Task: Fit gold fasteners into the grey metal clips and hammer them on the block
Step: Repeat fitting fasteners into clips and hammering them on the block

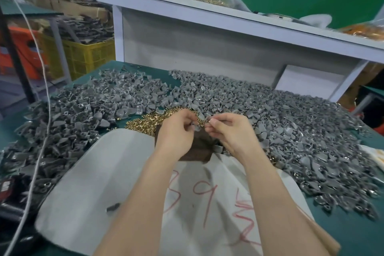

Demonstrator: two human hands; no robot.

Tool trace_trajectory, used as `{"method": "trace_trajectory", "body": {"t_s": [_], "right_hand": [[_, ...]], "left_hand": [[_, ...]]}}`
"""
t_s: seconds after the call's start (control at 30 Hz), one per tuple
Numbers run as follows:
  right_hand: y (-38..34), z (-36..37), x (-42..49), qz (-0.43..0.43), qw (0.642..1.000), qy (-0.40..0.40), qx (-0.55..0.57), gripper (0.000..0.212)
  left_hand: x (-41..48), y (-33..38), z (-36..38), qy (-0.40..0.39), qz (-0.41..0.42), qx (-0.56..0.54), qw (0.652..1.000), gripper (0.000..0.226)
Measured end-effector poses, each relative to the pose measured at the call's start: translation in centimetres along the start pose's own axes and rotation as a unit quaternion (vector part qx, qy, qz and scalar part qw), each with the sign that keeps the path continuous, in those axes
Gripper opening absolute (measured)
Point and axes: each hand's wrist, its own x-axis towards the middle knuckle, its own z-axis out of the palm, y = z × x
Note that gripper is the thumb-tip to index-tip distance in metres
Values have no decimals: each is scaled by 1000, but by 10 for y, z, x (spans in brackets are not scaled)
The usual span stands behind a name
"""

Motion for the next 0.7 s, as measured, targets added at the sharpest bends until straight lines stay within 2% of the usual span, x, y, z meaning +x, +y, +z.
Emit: {"method": "trace_trajectory", "body": {"t_s": [0.17,0.27,0.4,0.53,0.7], "right_hand": [[14,15,-2,-80,972,34,-218,7],[22,25,-4,-96,961,43,-257,11],[27,29,-3,-117,949,64,-287,10],[26,30,-1,-127,941,64,-308,9],[22,33,-3,-134,930,55,-339,7]], "left_hand": [[-3,-1,1,-26,12,101,995,21],[-3,-1,1,-21,14,156,987,27],[-2,-3,0,-6,-2,168,986,32],[0,-4,-6,19,-17,224,974,17],[-1,-4,-7,13,-15,243,970,13]]}}
